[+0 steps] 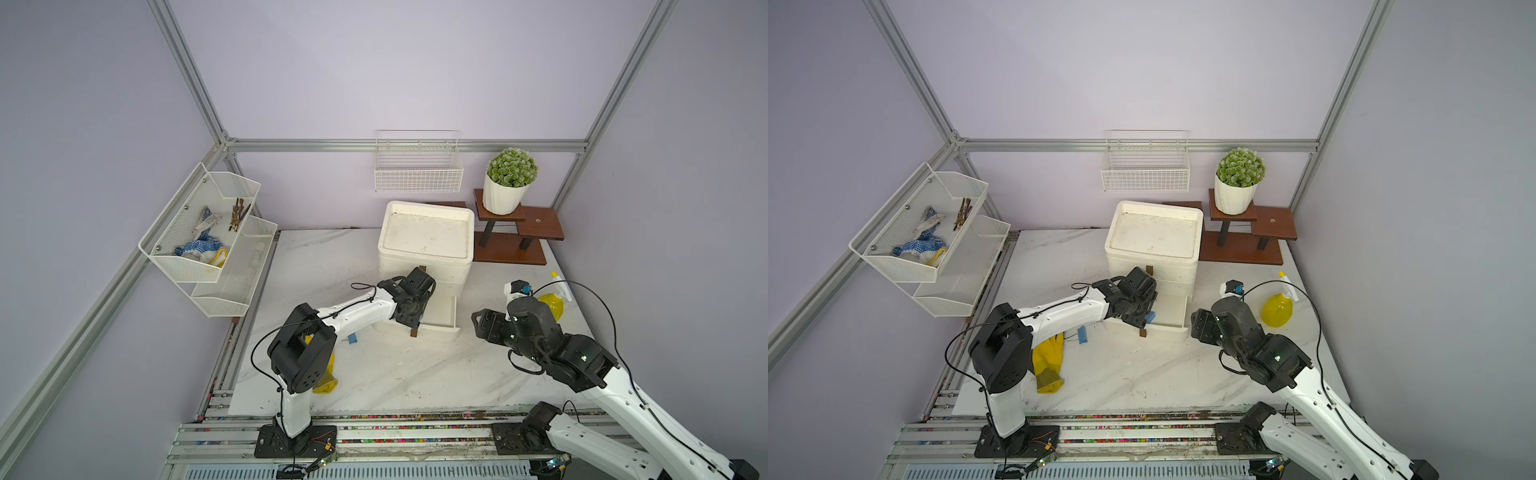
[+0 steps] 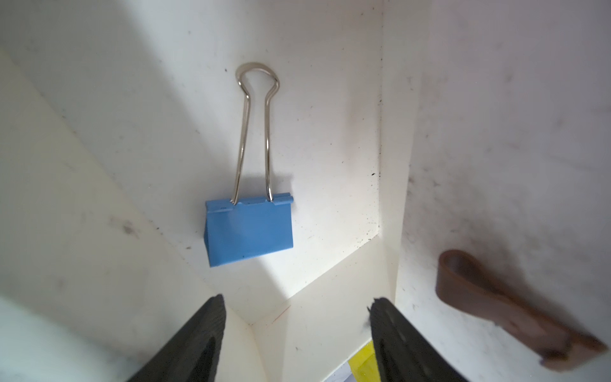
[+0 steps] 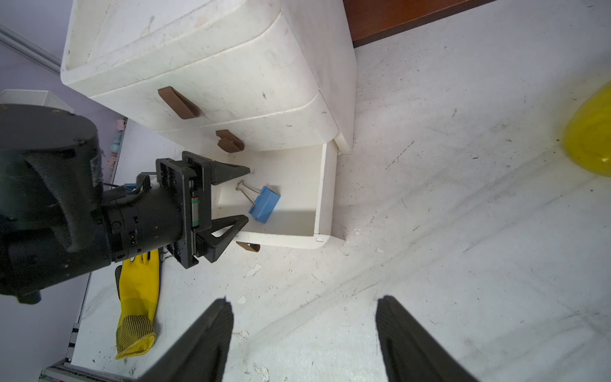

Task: Put the binder clips in the drawer according to color
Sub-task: Place the binder clip in the drawer, then pick up the binder clip at the center of the board.

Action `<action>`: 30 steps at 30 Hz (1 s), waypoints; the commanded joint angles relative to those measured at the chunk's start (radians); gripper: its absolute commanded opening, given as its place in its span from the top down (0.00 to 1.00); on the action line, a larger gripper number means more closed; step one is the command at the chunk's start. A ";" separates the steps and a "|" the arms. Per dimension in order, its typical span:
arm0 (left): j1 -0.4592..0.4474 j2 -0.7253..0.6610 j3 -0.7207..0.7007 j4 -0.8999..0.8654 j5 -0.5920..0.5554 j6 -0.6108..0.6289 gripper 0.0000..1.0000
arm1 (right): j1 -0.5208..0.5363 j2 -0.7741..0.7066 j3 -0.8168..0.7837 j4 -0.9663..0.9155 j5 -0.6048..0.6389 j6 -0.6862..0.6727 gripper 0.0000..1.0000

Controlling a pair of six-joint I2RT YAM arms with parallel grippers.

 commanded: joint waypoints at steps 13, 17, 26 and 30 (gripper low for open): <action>0.029 -0.449 -0.201 -0.601 -0.216 -0.309 0.21 | -0.003 -0.001 -0.012 0.016 0.002 0.004 0.26; 0.133 -0.438 -0.292 -0.528 -0.099 -0.352 0.07 | -0.005 0.006 0.001 0.015 -0.006 0.003 0.26; 0.295 -0.238 -0.227 -0.453 0.034 -0.339 0.04 | -0.004 -0.010 0.017 -0.019 0.006 -0.004 0.26; 0.339 -0.159 -0.208 -0.433 0.068 -0.334 0.06 | -0.004 -0.020 0.016 -0.020 0.004 0.003 0.26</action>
